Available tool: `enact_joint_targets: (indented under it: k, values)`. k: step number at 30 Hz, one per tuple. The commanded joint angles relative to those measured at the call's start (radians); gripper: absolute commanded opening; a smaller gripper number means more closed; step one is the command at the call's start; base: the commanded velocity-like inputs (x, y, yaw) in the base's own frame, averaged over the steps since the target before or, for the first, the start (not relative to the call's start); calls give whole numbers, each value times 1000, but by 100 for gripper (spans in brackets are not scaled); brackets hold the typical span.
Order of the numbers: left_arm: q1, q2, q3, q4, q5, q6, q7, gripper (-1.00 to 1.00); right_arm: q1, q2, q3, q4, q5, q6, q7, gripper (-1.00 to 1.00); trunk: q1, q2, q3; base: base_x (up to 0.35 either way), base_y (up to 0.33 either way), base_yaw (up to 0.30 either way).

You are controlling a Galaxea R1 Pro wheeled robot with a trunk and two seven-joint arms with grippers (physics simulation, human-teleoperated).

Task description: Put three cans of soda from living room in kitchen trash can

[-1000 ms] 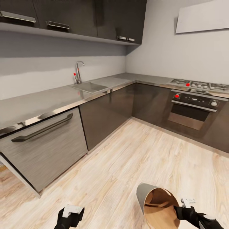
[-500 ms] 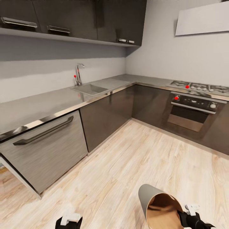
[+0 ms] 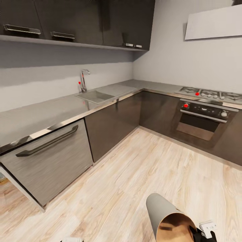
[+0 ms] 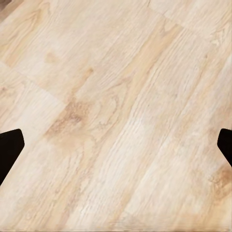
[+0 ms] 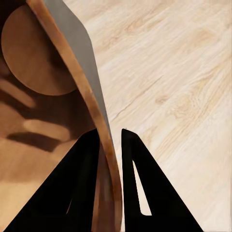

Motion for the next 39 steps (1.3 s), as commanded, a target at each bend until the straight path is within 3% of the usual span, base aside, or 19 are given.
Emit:
enact_joint_targets:
  k: [1,9,11,20,25,36,39]
  values:
    - [0,0,0,6,0,-3,0,100,5,0,-4,-2,-8,-3,4,-100,-4,7,3,0,0,0]
    - [0,5,2,77,2,-63,1,100,28,0,-4,14,-8,-21,4,-100,-35,63,28,0,0,0]
    - [0,9,2,121,7,-90,1,100,33,2,-4,20,-9,-72,4,-100,-42,77,35,0,0,0]
    - [0,13,2,181,8,-156,1,100,37,-1,-6,87,-8,-118,3,-100,-77,140,63,0,0,0]
    - [1,14,2,225,8,-202,1,100,39,-1,-27,118,-8,-151,3,-100,-96,175,79,0,0,0]
    - [1,21,2,236,8,-239,1,100,51,-11,-71,171,-8,-214,3,-100,-138,252,113,0,0,0]
    - [1,32,2,266,10,-258,1,100,73,-31,-78,209,-9,-230,3,-100,-150,273,122,0,0,0]
